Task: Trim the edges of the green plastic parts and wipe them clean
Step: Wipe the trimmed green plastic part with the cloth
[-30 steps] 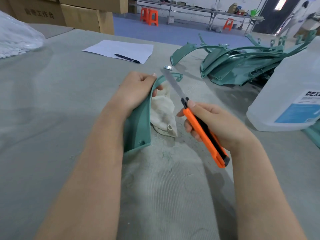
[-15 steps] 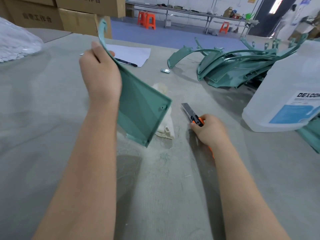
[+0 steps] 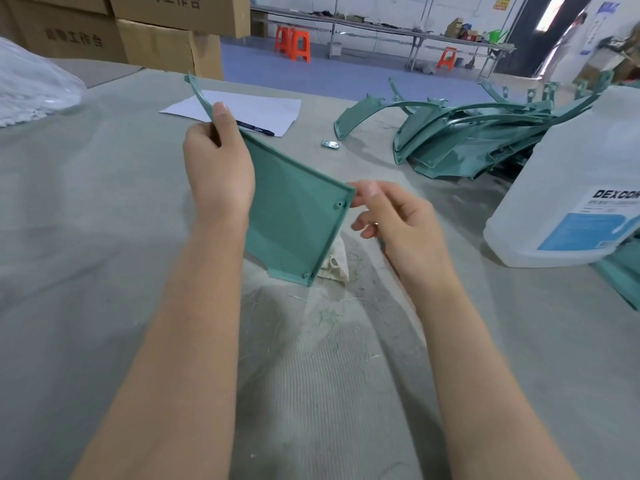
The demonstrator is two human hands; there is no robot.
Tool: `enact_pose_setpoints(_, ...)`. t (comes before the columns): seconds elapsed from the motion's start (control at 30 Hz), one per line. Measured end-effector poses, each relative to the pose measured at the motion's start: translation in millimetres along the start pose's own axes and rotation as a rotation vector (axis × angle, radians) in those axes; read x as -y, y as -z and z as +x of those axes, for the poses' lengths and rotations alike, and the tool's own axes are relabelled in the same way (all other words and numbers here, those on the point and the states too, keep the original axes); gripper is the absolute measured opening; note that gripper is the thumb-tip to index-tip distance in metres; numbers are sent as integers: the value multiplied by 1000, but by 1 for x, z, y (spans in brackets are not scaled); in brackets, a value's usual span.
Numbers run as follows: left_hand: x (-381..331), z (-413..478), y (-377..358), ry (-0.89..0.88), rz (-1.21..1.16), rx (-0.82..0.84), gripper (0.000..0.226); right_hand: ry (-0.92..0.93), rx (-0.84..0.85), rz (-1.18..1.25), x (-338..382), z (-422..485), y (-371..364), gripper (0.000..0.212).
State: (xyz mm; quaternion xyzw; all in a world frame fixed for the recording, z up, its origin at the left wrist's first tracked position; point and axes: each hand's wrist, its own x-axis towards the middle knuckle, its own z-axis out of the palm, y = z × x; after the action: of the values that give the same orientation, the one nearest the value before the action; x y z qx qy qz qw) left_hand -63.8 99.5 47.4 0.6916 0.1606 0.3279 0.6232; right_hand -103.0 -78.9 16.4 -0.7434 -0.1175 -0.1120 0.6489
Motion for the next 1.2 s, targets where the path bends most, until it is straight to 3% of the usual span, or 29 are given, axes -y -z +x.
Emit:
enact_pose_setpoints(0.1,-1,-1,-1,-14,-14,-2,45,49,13,-38,3,-2,-12,16)
enact_pose_setpoints(0.27,2,-11,-5,-187,164,83,41,67,-243,-33,0,0,-9,18)
enact_pose_setpoints(0.37,6,-17,-10,-320,304,117,59,39,-373,38,-3,2,1,14)
enact_pose_setpoints(0.43,10,-20,-13,-246,267,183,74,22,-446,117,-3,3,7,11)
enact_pose_setpoints(0.53,14,-22,-14,100,-3,395,81,2,-512,250,-3,4,13,12)
enact_pose_setpoints(0.6,18,-25,-16,299,-259,645,58,-12,-508,293,-4,4,14,11)
enact_pose_setpoints(0.67,21,-29,-18,310,-335,778,28,-20,-483,299,-5,4,11,10)
enact_pose_setpoints(0.73,22,-30,-19,258,-384,728,15,-34,-459,291,-5,4,9,12)
enact_pose_setpoints(0.83,18,-25,-16,229,-530,511,11,-105,-403,211,-12,10,1,16)
enact_pose_setpoints(0.9,15,-17,-11,274,-703,308,9,-151,-292,-42,-18,14,-10,19)
enact_pose_setpoints(1.0,15,-6,1,314,-926,88,10,-140,-26,-428,-26,23,-36,58)
enact_pose_setpoints(1.07,16,-3,6,325,-972,8,13,-136,93,-668,-32,32,-58,71)
enact_pose_setpoints(1.2,17,-4,6,349,-953,-20,17,-202,120,-1038,-40,51,-83,52)
